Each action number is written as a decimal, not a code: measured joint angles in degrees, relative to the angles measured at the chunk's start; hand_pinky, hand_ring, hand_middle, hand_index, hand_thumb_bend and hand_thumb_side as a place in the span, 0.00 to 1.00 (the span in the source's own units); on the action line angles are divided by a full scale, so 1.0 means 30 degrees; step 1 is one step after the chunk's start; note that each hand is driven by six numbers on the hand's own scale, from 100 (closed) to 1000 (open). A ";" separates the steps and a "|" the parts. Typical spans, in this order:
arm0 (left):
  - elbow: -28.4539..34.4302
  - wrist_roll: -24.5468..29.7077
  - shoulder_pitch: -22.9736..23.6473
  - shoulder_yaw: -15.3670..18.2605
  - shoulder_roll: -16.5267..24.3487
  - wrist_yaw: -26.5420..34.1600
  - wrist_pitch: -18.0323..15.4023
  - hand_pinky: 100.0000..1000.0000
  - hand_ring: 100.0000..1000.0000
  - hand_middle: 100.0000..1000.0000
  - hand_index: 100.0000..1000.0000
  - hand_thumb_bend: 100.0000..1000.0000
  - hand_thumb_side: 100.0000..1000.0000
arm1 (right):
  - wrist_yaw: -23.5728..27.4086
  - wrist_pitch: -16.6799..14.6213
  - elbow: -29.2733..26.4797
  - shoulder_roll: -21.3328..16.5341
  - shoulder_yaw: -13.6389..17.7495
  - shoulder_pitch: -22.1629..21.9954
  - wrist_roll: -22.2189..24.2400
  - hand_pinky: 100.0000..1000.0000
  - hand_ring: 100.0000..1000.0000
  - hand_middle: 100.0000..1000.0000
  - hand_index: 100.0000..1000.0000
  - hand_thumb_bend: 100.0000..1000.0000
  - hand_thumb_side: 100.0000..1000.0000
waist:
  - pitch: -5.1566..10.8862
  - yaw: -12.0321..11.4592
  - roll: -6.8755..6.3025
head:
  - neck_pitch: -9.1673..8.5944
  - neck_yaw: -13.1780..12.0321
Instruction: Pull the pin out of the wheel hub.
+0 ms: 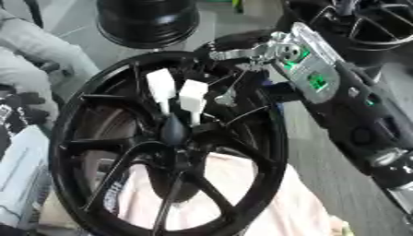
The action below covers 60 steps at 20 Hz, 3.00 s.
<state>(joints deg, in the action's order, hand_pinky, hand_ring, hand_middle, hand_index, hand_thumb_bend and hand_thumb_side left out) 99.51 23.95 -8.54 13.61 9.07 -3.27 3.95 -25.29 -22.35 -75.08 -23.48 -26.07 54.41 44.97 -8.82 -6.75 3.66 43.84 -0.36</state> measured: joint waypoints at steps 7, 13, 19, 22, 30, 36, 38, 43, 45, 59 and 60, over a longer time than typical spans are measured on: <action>0.0000 0.0011 0.0000 0.0000 0.0000 -0.0001 0.0009 0.75 0.69 0.72 0.81 0.01 0.76 | -0.0158 0.0011 0.0004 0.0028 -0.0028 0.0001 0.0012 0.78 0.83 0.86 0.98 0.08 0.17 | -0.0002 -0.0009 0.0043 | 0.0000 0.0009; 0.0000 0.0017 0.0000 0.0000 0.0000 -0.0008 0.0014 0.75 0.69 0.72 0.81 0.01 0.76 | 0.0064 0.0171 -0.0354 -0.0007 -0.0232 0.0002 0.0175 0.78 0.83 0.86 0.98 0.08 0.17 | -0.0002 0.0007 0.0057 | 0.0000 0.0009; 0.0000 0.0018 0.0000 0.0000 0.0000 -0.0011 0.0016 0.75 0.69 0.72 0.81 0.01 0.76 | 0.0582 0.0442 -0.0969 -0.0209 -0.0463 0.0002 0.0474 0.78 0.83 0.85 0.96 0.07 0.16 | -0.0002 0.0022 0.0094 | 0.0000 0.0009; 0.0000 0.0018 0.0000 0.0000 0.0000 -0.0016 0.0016 0.75 0.69 0.72 0.81 0.01 0.76 | 0.0770 0.0510 -0.1178 -0.0244 -0.0635 0.0001 0.0542 0.78 0.82 0.83 0.94 0.06 0.15 | -0.0002 0.0022 0.0098 | 0.0000 0.0009; 0.0000 0.0018 -0.0001 0.0000 0.0000 -0.0029 0.0016 0.75 0.69 0.72 0.81 0.01 0.76 | 0.0775 0.0529 -0.1168 -0.0339 -0.1043 -0.0048 0.0561 0.78 0.82 0.82 0.90 0.05 0.15 | -0.0002 0.0022 0.0102 | 0.0000 0.0009; 0.0000 0.0018 -0.0001 0.0000 0.0000 -0.0029 0.0016 0.75 0.69 0.72 0.81 0.01 0.76 | 0.0734 0.0498 -0.0917 -0.0339 -0.1195 -0.0177 0.0531 0.78 0.82 0.82 0.90 0.04 0.15 | -0.0002 0.0022 0.0102 | 0.0000 0.0009; 0.0000 0.0018 -0.0001 0.0000 0.0000 -0.0029 0.0016 0.75 0.69 0.72 0.81 0.01 0.76 | 0.0711 0.0494 -0.0803 -0.0339 -0.1195 -0.0184 0.0527 0.78 0.82 0.82 0.90 0.04 0.15 | -0.0002 0.0022 0.0103 | 0.0000 0.0009; 0.0000 0.0018 -0.0001 0.0000 0.0000 -0.0029 0.0016 0.75 0.69 0.72 0.81 0.01 0.76 | 0.0531 0.0486 -0.0469 -0.0339 -0.1195 -0.0214 0.0519 0.77 0.79 0.80 0.89 0.03 0.14 | -0.0002 0.0022 0.0103 | 0.0000 0.0009; 0.0000 0.0018 -0.0001 0.0000 0.0000 -0.0029 0.0016 0.75 0.69 0.72 0.81 0.01 0.76 | 0.0479 0.0485 -0.0353 -0.0339 -0.1177 -0.0243 0.0517 0.77 0.78 0.78 0.88 0.02 0.13 | -0.0001 0.0022 0.0103 | 0.0000 0.0009; 0.0000 0.0017 -0.0001 0.0000 0.0000 -0.0035 0.0017 0.75 0.69 0.72 0.81 0.01 0.76 | 0.1069 0.0078 -0.0375 -0.0335 -0.0568 -0.0217 0.0113 0.67 0.55 0.26 0.38 0.00 0.11 | 0.0000 0.0025 0.0103 | 0.0000 0.0009; 0.0000 0.0017 -0.0001 0.0000 0.0000 -0.0035 0.0017 0.75 0.69 0.72 0.81 0.01 0.76 | 0.1143 -0.0053 -0.0383 -0.0335 -0.0511 -0.0198 -0.0019 0.67 0.54 0.25 0.37 0.00 0.11 | 0.0000 0.0026 0.0103 | 0.0000 0.0009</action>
<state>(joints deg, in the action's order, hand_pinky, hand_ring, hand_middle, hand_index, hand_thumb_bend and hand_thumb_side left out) 99.51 24.00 -8.54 13.61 9.07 -3.38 4.00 -21.86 -22.51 -76.23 -24.48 -27.61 53.81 44.91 -8.82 -6.67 3.97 43.84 -0.33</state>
